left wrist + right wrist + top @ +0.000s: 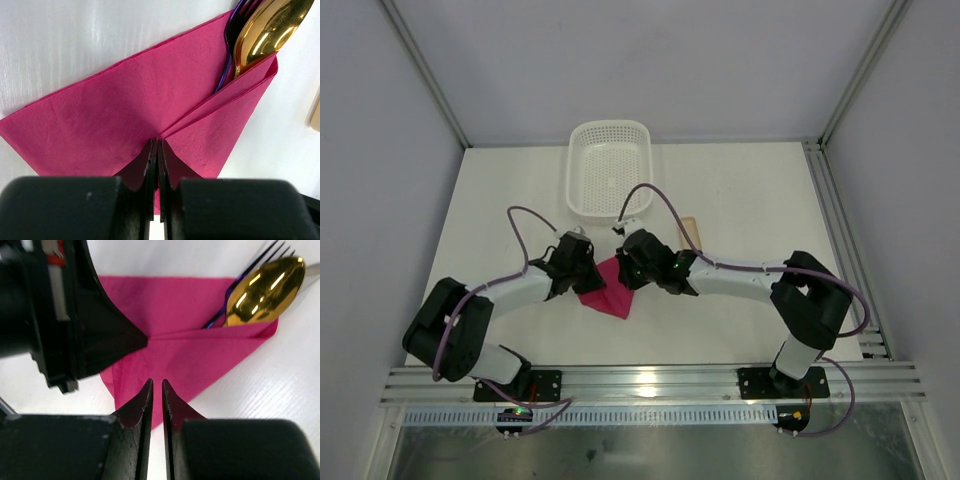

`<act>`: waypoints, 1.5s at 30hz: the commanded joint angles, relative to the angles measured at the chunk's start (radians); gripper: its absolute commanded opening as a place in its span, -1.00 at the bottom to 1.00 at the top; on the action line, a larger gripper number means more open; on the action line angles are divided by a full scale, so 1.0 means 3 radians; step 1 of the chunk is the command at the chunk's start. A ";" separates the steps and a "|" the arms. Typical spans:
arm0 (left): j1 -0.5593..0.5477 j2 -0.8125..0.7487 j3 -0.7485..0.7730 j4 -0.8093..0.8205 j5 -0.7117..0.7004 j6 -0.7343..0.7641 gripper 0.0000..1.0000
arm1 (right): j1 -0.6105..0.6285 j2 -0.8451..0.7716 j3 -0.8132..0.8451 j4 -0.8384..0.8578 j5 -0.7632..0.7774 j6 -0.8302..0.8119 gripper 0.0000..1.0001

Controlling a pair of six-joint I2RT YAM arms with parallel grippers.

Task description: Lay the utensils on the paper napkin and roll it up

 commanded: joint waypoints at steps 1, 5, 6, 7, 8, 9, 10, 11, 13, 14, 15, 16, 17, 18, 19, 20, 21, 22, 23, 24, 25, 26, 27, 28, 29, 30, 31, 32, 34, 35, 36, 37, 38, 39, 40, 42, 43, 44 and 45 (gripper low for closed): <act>-0.0015 -0.0071 -0.0101 -0.0306 -0.0115 -0.0082 -0.86 | 0.0009 0.0107 0.0262 -0.0108 0.0035 0.0055 -0.72; -0.0020 -0.0132 -0.0132 -0.0352 -0.0115 -0.0159 -0.85 | 0.0004 0.0245 0.0375 -0.0108 0.0076 0.0178 -0.72; -0.0020 -0.0163 -0.0157 -0.0347 -0.0115 -0.0194 -0.86 | 0.0009 0.0316 0.0390 -0.0078 0.0076 0.0224 -0.72; -0.0020 -0.0178 -0.0172 -0.0342 -0.0115 -0.0210 -0.85 | 0.0004 0.0352 0.0431 -0.0087 0.0081 0.0254 -0.73; -0.0020 -0.0194 -0.0198 -0.0336 -0.0110 -0.0225 -0.85 | 0.0009 0.0388 0.0457 -0.0087 0.0081 0.0285 -0.73; -0.0025 -0.0214 -0.0208 -0.0331 -0.0110 -0.0241 -0.86 | 0.0009 0.0449 0.0467 -0.0072 0.0076 0.0336 -0.73; -0.0020 -0.0214 -0.0219 -0.0331 -0.0216 -0.0256 -0.86 | 0.0009 0.0475 0.0477 -0.0057 0.0046 0.0362 -0.74; -0.0020 -0.0219 -0.0234 -0.0331 -0.0222 -0.0261 -0.86 | 0.0009 0.0501 0.0477 -0.0047 0.0040 0.0387 -0.76; -0.0020 -0.0230 -0.0249 -0.0331 -0.0227 -0.0276 -0.86 | 0.0009 0.0567 0.0457 -0.0026 0.0025 0.0454 -0.78; -0.0020 -0.0230 -0.0259 -0.0326 -0.0212 -0.0277 -0.87 | 0.0009 0.0583 0.0452 0.0004 -0.0026 0.0464 -0.78; -0.0025 -0.0230 -0.0265 -0.0306 -0.0207 -0.0282 -0.87 | 0.0009 0.0603 0.0447 0.0005 -0.0036 0.0475 -0.79; -0.0030 -0.0230 -0.0275 -0.0290 -0.0197 -0.0287 -0.87 | 0.0009 0.0639 0.0437 0.0000 -0.0031 0.0500 -0.79; -0.0025 -0.0225 -0.0285 -0.0280 -0.0187 -0.0287 -0.87 | 0.0009 0.0659 0.0442 -0.0031 -0.0026 0.0505 -0.80; -0.0025 -0.0225 -0.0290 -0.0280 -0.0181 -0.0287 -0.87 | 0.0009 0.0669 0.0447 -0.0041 -0.0016 0.0500 -0.79; -0.0025 -0.0219 -0.0290 -0.0275 -0.0176 -0.0292 -0.87 | 0.0009 0.0680 0.0432 -0.0052 -0.0016 0.0505 -0.80; -0.0025 -0.0230 -0.0285 -0.0280 -0.0186 -0.0287 -0.86 | 0.0004 0.0685 0.0426 -0.0057 -0.0016 0.0505 -0.80; -0.0025 -0.0235 -0.0280 -0.0295 -0.0192 -0.0282 -0.85 | 0.0004 0.0685 0.0421 -0.0067 -0.0001 0.0505 -0.80; -0.0025 -0.0250 -0.0260 -0.0311 -0.0197 -0.0272 -0.82 | 0.0009 0.0680 0.0421 -0.0077 -0.0001 0.0500 -0.80; -0.0020 -0.0260 -0.0214 -0.0377 -0.0217 -0.0266 -0.72 | 0.0009 0.0675 0.0411 -0.0097 0.0009 0.0500 -0.80; -0.0020 -0.0281 -0.0183 -0.0418 -0.0263 -0.0241 -0.68 | 0.0014 0.0670 0.0411 -0.0108 0.0035 0.0495 -0.80; -0.0025 -0.0296 -0.0152 -0.0454 -0.0294 -0.0220 -0.64 | 0.0009 0.0665 0.0401 -0.0113 0.0035 0.0495 -0.80; -0.0020 -0.0347 -0.0071 -0.0560 -0.0324 -0.0190 -0.52 | 0.0009 0.0659 0.0396 -0.0118 0.0040 0.0485 -0.80; -0.0020 -0.0378 -0.0025 -0.0617 -0.0365 -0.0149 -0.46 | 0.0009 0.0649 0.0391 -0.0118 0.0055 0.0485 -0.80; -0.0020 -0.0403 0.0026 -0.0683 -0.0436 -0.0123 -0.42 | 0.0009 0.0649 0.0385 -0.0123 0.0051 0.0480 -0.80; -0.0020 -0.0479 0.0128 -0.0745 -0.0457 -0.0098 -0.36 | 0.0009 0.0644 0.0380 -0.0128 0.0056 0.0475 -0.80; -0.0020 -0.0511 0.0175 -0.0842 -0.0478 -0.0057 -0.33 | 0.0009 0.0644 0.0385 -0.0128 0.0051 0.0480 -0.80; -0.0020 -0.0556 0.0216 -0.0883 -0.0493 -0.0041 -0.30 | 0.0009 0.0644 0.0375 -0.0128 0.0050 0.0480 -0.80; -0.0020 -0.0597 0.0287 -0.0919 -0.0493 -0.0031 -0.27 | 0.0014 0.0644 0.0375 -0.0123 0.0061 0.0485 -0.80; -0.0020 -0.0705 0.0328 -0.0955 -0.0433 -0.0001 -0.24 | 0.0009 0.0644 0.0375 -0.0118 0.0050 0.0485 -0.80; -0.0020 -0.0736 0.0323 -0.0935 -0.0371 0.0010 -0.23 | 0.0009 0.0639 0.0370 -0.0113 0.0045 0.0490 -0.80; -0.0020 -0.0776 0.0313 -0.0833 -0.0295 0.0030 -0.23 | 0.0014 0.0629 0.0380 -0.0113 0.0045 0.0490 -0.80; -0.0020 -0.0787 0.0273 -0.0756 -0.0183 0.0030 -0.27 | 0.0014 0.0624 0.0380 -0.0113 0.0045 0.0490 -0.80; -0.0025 -0.0797 0.0242 -0.0695 0.0011 0.0020 -0.31 | 0.0014 0.0619 0.0375 -0.0108 0.0045 0.0490 -0.80; -0.0020 -0.0787 0.0206 -0.0628 0.0109 0.0005 -0.35 | 0.0014 0.0613 0.0385 -0.0108 0.0045 0.0490 -0.80; -0.0030 -0.0772 0.0130 -0.0481 0.0181 -0.0021 -0.42 | 0.0014 0.0608 0.0380 -0.0108 0.0045 0.0490 -0.80; -0.0030 -0.0706 0.0068 -0.0403 0.0248 -0.0036 -0.48 | 0.0014 0.0603 0.0395 -0.0113 0.0056 0.0490 -0.80; -0.0025 -0.0685 0.0012 -0.0362 0.0258 -0.0041 -0.53 | 0.0014 0.0608 0.0401 -0.0118 0.0056 0.0490 -0.80; -0.0025 -0.0654 0.0001 -0.0342 0.0258 -0.0031 -0.55 | 0.0014 0.0598 0.0406 -0.0128 0.0051 0.0485 -0.80; -0.0025 -0.0624 -0.0024 -0.0311 0.0258 -0.0031 -0.56 | 0.0014 0.0603 0.0411 -0.0128 0.0045 0.0485 -0.80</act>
